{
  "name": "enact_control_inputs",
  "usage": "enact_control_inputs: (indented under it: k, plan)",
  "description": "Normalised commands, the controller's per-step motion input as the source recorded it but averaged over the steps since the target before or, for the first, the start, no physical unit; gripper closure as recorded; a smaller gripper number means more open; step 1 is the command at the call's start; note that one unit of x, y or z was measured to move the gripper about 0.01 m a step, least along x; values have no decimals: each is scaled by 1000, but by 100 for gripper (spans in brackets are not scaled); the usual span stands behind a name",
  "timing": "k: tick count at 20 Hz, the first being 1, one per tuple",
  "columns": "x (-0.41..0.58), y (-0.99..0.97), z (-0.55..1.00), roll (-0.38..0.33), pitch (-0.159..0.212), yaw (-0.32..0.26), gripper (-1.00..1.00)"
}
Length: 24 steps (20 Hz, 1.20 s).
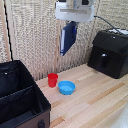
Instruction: Discover the targeted book and set your gripper to the appropriate amplitude. Smoothly guide your gripper in the direction of the book and snatch it firmly. Search for the back section of the caddy. Move the held book towards the back section and lightly deposit it inside.
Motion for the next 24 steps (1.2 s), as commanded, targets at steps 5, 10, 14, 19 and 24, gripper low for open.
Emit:
enact_control_inputs:
  k: [5, 10, 14, 19, 24]
  plan:
    - [83, 866, 459, 0, -140, -88, 100]
    - [110, 871, 431, 0, -126, -80, 100]
    - [189, 901, 275, 0, -102, -69, 100]
    - [213, 906, 122, 0, -63, -74, 100]
    - [107, 860, 106, 9, -59, -98, 100]
